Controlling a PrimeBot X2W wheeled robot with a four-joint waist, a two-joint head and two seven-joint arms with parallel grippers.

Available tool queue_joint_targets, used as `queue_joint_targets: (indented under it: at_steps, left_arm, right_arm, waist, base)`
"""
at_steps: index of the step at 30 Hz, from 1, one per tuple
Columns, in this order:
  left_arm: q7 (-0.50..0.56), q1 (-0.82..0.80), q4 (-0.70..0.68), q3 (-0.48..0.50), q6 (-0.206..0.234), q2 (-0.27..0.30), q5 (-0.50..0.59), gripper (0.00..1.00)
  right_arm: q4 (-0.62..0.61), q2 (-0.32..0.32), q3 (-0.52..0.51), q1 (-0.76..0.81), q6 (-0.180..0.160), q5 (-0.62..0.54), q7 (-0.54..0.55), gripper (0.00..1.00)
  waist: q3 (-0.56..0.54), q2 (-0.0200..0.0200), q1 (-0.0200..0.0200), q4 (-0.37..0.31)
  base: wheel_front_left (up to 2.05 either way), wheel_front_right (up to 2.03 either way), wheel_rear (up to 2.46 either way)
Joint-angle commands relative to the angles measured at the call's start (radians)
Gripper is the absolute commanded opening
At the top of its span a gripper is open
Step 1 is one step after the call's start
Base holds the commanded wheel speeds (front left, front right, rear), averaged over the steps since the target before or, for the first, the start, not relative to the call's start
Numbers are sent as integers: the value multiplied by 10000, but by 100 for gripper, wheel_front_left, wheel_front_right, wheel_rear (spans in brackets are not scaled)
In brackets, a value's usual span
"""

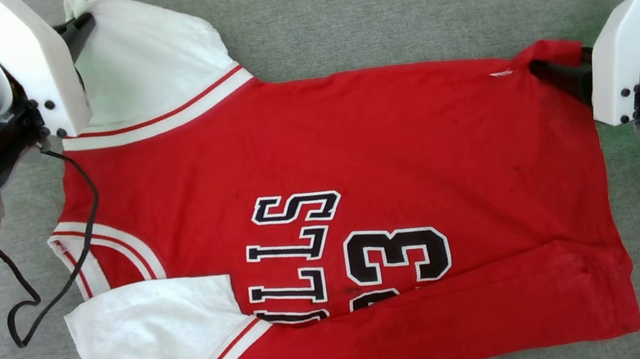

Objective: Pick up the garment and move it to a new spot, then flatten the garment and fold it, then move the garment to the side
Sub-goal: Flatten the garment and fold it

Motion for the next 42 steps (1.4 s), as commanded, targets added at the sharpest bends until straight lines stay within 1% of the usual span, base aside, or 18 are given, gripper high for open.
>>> queue_joint_targets:
  at_steps: [1,2,3,5,9,15,19,23,26,31,35,36,37,38,39,42]
  left_arm:
    - [-116,-19,-14,10,-34,17,61,0]
    - [-200,30,16,4,-52,3,86,0]
    - [-311,86,41,7,-53,-15,96,0]
    - [-564,191,97,60,-61,-28,103,0]
    - [-1028,652,127,225,5,-42,-25,0]
    - [-2099,1961,-321,714,286,98,-250,0]
    - [-2721,3453,-901,1048,632,154,-506,0]
    - [-3195,5270,-1620,1339,1154,269,-736,0]
    - [-3385,6631,-2072,1448,1480,189,-1005,0]
    - [-3491,8528,-2306,1389,1814,-85,-1504,0]
    - [-3461,9463,-2019,1177,1834,-411,-1834,0]
    - [-3477,9569,-1911,1122,1788,-512,-1875,0]
    - [-3622,9595,-1757,1163,1830,-666,-1923,6]
    - [-3664,9646,-1578,1146,1816,-819,-2019,48]
    - [-3725,9667,-1410,1092,1739,-938,-2036,100]
    - [-4477,9527,-1095,1175,1702,-1144,-1727,100]
  right_arm:
    - [745,294,254,598,-24,-164,447,81]
    - [792,317,219,559,-24,-261,564,20]
    - [754,333,183,483,-23,-342,610,0]
    - [527,310,78,289,-17,-469,504,0]
    - [-228,198,-362,107,-15,-607,-108,0]
    - [-1270,286,-1021,889,-15,-608,-781,0]
    - [-1963,438,-1567,1968,-15,-585,-909,0]
    - [-2582,624,-1842,3172,-17,-624,-946,0]
    - [-2854,823,-2015,4054,-17,-630,-1011,0]
    - [-2791,1212,-2204,5424,-17,-574,-1234,0]
    - [-2565,1463,-2166,6162,-15,-477,-1544,0]
    - [-2453,1442,-2141,6283,-15,-439,-1631,11]
    - [-2336,1470,-2075,6391,-15,-392,-1730,95]
    - [-2241,1507,-2019,6497,-15,-370,-1877,100]
    - [-2125,1502,-1942,6612,-15,-390,-2010,100]
    - [-1917,1443,-1709,6819,-20,-363,-2693,100]
  waist:
    - [-16,0,2,42]
    - [-55,0,2,61]
    - [-114,0,2,80]
    - [-267,0,2,109]
    - [-745,0,2,159]
    - [-1719,0,2,276]
    - [-2431,0,2,428]
    - [-2998,0,2,460]
    - [-3289,0,2,497]
    - [-3582,0,2,499]
    - [-3590,0,2,457]
    - [-3571,0,2,452]
    - [-3543,0,2,450]
    - [-3528,0,2,441]
    - [-3527,0,2,429]
    - [-3566,0,2,374]
  base:
    - [0,0,0]
    - [0,0,0]
    - [0,0,0]
    - [0,0,0]
    - [0,0,0]
    - [0,0,0]
    - [0,0,0]
    - [0,0,0]
    - [0,0,0]
    - [0,0,0]
    - [0,0,0]
    - [0,0,0]
    - [0,0,0]
    - [0,0,0]
    - [0,0,0]
    - [0,0,0]
